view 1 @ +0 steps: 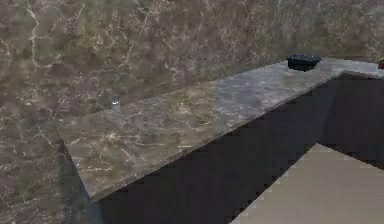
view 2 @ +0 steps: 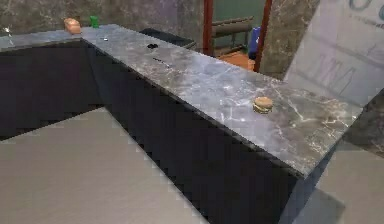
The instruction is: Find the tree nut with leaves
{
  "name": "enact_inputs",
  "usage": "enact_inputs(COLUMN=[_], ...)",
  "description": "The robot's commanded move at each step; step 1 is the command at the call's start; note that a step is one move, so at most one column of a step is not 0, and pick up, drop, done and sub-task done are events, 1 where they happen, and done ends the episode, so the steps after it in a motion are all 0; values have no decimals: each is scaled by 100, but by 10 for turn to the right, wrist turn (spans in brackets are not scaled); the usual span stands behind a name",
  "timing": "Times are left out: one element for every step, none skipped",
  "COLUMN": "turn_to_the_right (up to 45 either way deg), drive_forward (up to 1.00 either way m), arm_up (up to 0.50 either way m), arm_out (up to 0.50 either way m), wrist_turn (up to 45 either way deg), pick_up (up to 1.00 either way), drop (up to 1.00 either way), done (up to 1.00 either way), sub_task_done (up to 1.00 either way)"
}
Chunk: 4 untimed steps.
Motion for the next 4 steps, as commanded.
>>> enact_inputs(turn_to_the_right=[450, 60, 0, 0], drive_forward=[0, 0, 100, 100], arm_up=[0, 0, 0, 0], arm_out=[0, 0, 0, 0], wrist_turn=[0, 0, 0, 0], pick_up=[0, 0, 0, 0], drop=[0, 0, 0, 0], done=[0, 0, 0, 0], sub_task_done=[0, 0, 0, 0])
